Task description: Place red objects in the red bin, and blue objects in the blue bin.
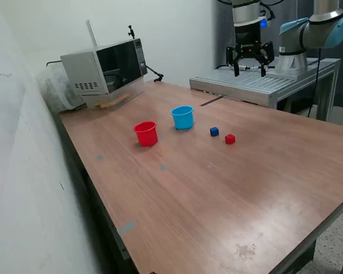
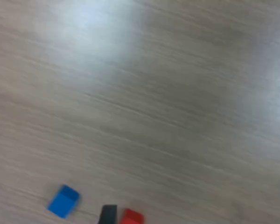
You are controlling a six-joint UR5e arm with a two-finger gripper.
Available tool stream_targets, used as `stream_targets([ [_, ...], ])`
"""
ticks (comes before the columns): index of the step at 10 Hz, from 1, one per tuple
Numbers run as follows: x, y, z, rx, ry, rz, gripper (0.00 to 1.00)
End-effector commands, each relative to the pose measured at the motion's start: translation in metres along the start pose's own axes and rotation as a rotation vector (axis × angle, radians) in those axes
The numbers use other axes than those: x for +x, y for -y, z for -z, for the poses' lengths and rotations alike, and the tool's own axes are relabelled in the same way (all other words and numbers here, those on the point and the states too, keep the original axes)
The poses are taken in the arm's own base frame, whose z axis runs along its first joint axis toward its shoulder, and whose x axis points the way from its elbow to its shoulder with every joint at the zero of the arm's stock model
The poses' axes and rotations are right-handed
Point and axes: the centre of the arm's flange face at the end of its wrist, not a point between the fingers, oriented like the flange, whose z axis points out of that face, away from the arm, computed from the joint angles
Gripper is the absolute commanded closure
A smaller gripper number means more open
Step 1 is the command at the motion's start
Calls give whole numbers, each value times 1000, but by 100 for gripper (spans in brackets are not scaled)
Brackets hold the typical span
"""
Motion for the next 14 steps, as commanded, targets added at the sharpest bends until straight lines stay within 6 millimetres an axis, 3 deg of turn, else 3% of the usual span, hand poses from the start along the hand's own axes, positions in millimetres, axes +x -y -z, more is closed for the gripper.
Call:
stream_targets([
  [1,48,-8,-31,-41,-16,89,0],
  [3,39,-20,-57,-29,-20,71,0],
  [5,22,-31,-96,13,-29,-34,0],
  [6,25,-33,-101,10,-27,-106,0],
  [7,30,-33,-102,5,-25,-162,0],
  [9,62,-34,-111,10,-23,-154,0],
  [11,97,-33,-107,-11,-22,-132,0],
  [12,104,-39,-101,-28,-22,-120,0],
  [14,103,-67,-109,-35,-21,-125,0],
])
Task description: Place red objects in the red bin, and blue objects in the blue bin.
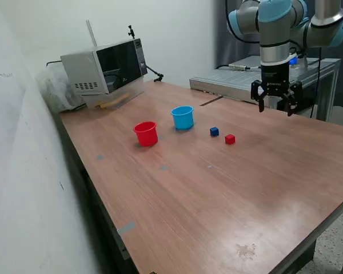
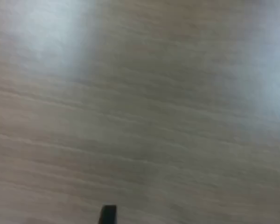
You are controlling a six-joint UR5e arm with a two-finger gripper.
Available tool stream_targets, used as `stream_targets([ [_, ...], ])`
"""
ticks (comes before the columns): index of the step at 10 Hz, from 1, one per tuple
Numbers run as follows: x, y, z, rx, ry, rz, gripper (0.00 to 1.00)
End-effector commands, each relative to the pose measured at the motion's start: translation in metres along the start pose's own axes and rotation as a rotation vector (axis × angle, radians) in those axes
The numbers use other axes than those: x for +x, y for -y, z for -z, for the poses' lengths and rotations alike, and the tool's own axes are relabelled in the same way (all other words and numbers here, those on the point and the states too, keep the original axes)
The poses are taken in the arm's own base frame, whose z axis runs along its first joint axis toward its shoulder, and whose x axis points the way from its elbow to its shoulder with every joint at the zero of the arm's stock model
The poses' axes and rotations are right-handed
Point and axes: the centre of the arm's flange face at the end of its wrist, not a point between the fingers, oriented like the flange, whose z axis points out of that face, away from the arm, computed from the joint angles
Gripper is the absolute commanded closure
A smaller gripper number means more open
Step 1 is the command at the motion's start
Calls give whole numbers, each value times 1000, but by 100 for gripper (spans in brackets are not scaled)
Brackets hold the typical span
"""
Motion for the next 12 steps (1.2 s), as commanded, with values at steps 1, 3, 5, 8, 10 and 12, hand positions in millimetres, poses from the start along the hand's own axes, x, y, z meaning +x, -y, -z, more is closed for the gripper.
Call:
stream_targets([
  [1,12,-29,1,-32,-2,-7,0],
  [3,-13,-38,-11,-9,1,-46,0],
  [5,-49,-45,-13,0,3,-94,0],
  [8,-60,-24,-12,16,16,-68,0],
  [10,-60,-10,-20,39,17,-68,0],
  [12,-54,-8,-21,38,14,-59,0],
])
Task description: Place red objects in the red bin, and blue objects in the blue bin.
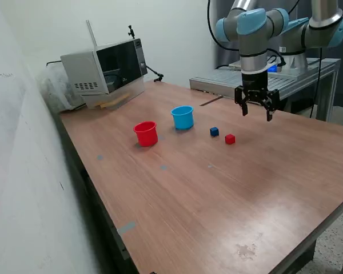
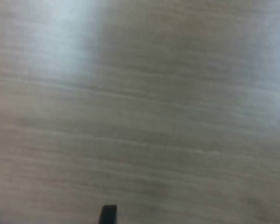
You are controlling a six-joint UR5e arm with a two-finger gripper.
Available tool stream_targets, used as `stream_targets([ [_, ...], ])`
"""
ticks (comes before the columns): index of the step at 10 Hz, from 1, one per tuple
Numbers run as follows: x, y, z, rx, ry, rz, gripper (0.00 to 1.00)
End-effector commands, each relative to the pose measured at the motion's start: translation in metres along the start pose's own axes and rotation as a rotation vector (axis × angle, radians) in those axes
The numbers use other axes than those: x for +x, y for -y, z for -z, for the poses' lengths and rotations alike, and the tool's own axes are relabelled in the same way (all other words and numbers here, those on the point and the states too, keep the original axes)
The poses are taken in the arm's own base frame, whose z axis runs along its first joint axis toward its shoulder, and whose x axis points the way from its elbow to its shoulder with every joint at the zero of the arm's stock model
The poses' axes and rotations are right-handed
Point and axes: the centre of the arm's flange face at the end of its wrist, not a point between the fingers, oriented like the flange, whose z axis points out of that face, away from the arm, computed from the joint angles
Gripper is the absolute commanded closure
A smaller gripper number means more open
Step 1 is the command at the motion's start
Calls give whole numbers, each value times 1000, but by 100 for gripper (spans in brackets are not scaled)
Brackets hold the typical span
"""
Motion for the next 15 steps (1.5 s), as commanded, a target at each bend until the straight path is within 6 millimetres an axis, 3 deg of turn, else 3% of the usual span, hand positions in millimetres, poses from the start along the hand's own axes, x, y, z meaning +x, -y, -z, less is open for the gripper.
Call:
stream_targets([
  [1,4,4,2,-14,-1,10,0],
  [12,0,-3,-58,66,0,2,0],
  [15,2,-11,-56,29,0,6,0],
])
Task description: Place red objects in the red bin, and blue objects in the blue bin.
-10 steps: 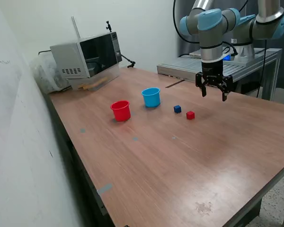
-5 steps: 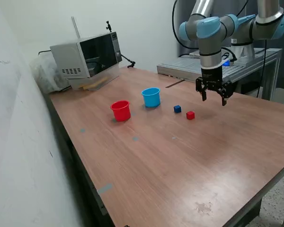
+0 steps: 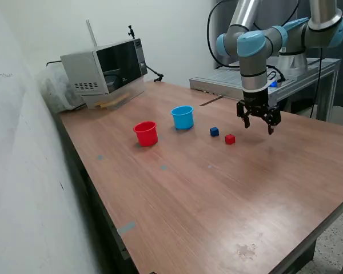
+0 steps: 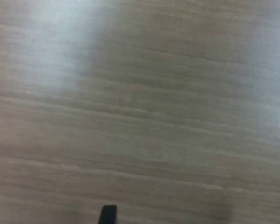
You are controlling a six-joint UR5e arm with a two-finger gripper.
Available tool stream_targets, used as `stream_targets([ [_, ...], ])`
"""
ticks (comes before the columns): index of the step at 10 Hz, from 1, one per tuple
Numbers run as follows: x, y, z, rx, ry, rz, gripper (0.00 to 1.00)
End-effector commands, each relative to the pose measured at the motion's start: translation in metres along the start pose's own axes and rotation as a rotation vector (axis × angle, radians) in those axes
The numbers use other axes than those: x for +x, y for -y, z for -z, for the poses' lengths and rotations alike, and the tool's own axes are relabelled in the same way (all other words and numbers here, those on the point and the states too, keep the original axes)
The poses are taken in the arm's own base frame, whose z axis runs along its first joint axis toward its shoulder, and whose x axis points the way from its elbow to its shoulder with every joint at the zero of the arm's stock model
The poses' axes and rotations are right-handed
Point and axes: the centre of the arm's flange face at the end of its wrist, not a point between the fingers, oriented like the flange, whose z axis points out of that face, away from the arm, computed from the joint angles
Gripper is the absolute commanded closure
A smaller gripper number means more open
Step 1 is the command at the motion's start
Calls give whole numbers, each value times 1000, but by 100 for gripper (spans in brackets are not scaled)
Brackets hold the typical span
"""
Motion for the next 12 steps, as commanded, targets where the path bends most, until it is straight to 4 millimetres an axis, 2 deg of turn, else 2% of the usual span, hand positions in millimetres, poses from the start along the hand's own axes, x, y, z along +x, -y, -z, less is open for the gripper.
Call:
stream_targets([
  [1,2,-15,7,-47,-2,0,0],
  [4,4,-32,20,-84,-1,3,0],
  [8,1,-35,17,-81,-1,-1,0],
  [12,-23,-46,21,-94,-4,-38,0],
])
